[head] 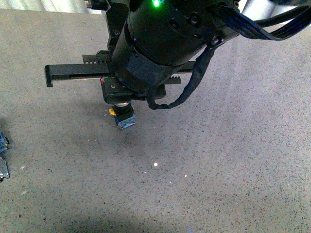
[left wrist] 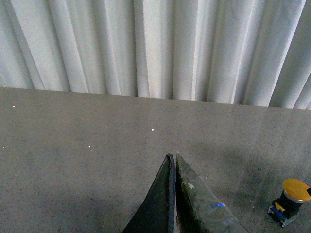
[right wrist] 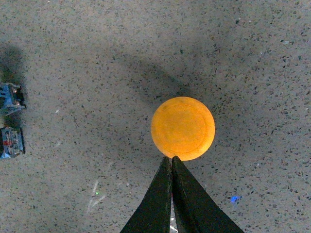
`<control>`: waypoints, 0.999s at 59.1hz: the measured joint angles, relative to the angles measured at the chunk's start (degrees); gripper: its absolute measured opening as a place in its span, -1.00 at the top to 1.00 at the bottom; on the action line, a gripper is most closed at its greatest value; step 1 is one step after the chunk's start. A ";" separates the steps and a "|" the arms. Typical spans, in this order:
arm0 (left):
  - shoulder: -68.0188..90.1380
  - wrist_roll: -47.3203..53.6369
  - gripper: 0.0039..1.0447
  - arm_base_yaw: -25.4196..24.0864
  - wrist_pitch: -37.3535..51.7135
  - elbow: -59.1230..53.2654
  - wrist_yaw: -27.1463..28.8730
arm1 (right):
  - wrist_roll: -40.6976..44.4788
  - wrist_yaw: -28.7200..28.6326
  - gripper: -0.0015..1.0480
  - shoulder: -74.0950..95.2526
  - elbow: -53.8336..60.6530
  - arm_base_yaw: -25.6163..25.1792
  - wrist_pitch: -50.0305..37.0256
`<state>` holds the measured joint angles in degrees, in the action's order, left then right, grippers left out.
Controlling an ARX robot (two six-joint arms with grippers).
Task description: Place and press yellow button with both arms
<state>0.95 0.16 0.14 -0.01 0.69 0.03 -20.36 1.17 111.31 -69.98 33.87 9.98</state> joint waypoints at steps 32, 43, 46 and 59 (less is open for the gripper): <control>0.00 0.00 0.98 0.00 0.00 0.00 -0.02 | -0.85 0.46 0.97 0.79 -1.25 -0.85 -0.22; 0.00 0.00 0.98 0.00 0.00 0.00 -0.02 | -0.83 0.50 0.97 2.38 -2.47 -1.60 0.07; 0.00 0.00 0.98 0.00 0.00 0.00 -0.02 | -0.81 0.50 0.97 2.69 -2.69 -1.60 0.17; 0.00 0.00 0.98 0.00 0.00 0.00 -0.02 | -0.81 0.46 0.97 3.34 -3.21 -1.64 0.24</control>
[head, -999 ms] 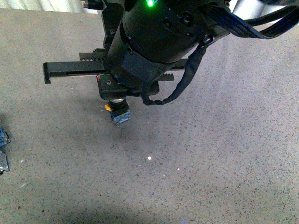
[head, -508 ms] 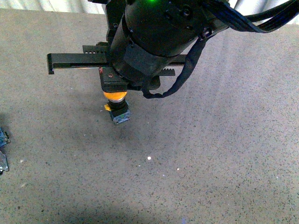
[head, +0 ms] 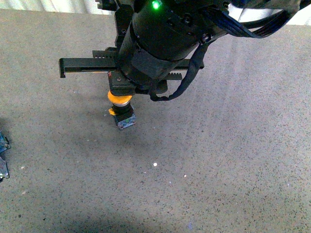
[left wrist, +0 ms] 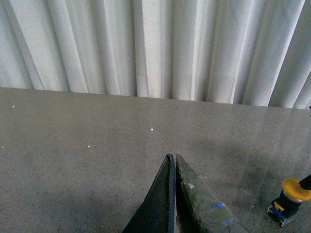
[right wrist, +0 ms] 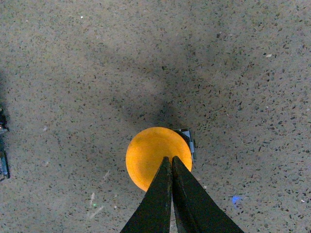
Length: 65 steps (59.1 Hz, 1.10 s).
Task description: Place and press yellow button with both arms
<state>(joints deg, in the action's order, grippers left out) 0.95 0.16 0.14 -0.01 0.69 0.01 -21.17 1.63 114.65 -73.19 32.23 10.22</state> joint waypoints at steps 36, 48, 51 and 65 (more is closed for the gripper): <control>0.00 0.00 0.98 0.00 0.00 0.00 0.00 | 0.92 0.04 0.97 2.47 -2.60 0.00 2.51; 0.00 0.00 0.98 0.00 -0.02 0.00 0.00 | 1.40 0.09 0.97 2.95 -2.78 0.04 2.51; 0.00 0.00 0.98 0.00 0.00 0.00 0.00 | 1.22 -0.22 0.97 2.89 -2.75 0.00 1.81; 0.00 0.00 0.98 0.00 0.00 0.00 0.00 | -0.63 -1.36 0.97 -4.26 1.22 -3.10 -1.29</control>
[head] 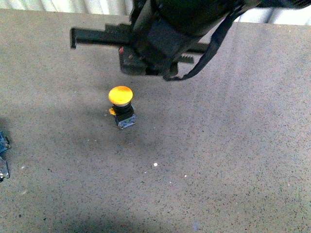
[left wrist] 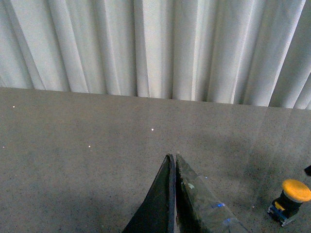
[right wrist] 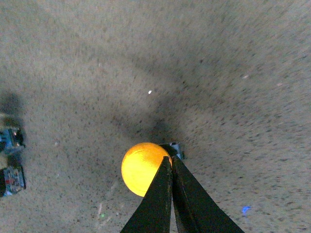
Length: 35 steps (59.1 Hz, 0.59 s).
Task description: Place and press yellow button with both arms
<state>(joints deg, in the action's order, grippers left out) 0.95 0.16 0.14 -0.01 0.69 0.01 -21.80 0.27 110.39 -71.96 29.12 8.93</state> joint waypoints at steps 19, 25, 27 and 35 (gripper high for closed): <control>0.00 0.00 0.98 0.00 0.00 0.00 0.02 | 2.14 2.82 0.31 -21.11 12.00 -5.25 -5.79; 0.00 0.00 0.98 0.00 0.00 0.00 -0.13 | 10.73 16.63 0.56 -23.93 21.53 -5.53 -29.14; 0.00 0.00 0.98 0.00 0.00 0.00 -0.07 | 13.81 19.32 0.69 -25.16 26.80 -6.25 -38.91; 0.00 0.00 0.98 0.00 0.00 0.00 0.02 | 19.32 18.23 0.97 -30.73 40.22 -10.32 -55.80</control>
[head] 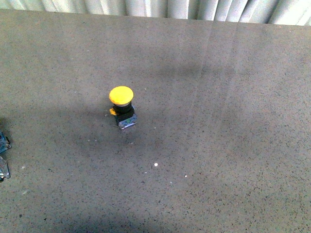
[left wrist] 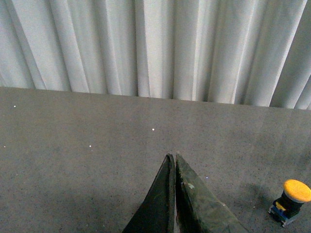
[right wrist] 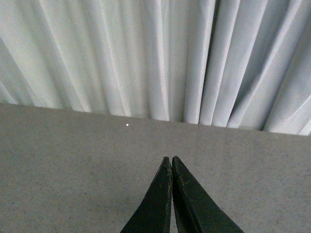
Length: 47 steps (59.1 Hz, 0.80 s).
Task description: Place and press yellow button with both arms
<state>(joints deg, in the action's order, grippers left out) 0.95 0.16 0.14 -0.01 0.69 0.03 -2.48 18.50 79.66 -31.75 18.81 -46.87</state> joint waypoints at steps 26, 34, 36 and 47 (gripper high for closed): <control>0.00 0.00 0.98 0.00 0.00 0.00 -0.02 | 2.12 -9.20 0.97 -17.64 19.06 -9.03 -2.12; 0.00 0.00 0.98 0.00 0.00 0.00 -0.02 | 2.14 -10.80 0.97 -22.27 22.34 -11.06 -0.46; 0.00 0.00 0.98 0.00 0.00 0.00 -0.02 | 2.14 -11.37 0.97 -23.76 23.21 -11.54 0.22; 0.00 0.00 0.98 0.00 0.00 0.00 -0.02 | 2.14 -13.57 0.97 -30.84 26.40 -13.51 4.17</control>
<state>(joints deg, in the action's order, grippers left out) 0.95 0.16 0.14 -0.01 0.69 0.01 -0.34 4.93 48.82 -5.34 5.30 -42.70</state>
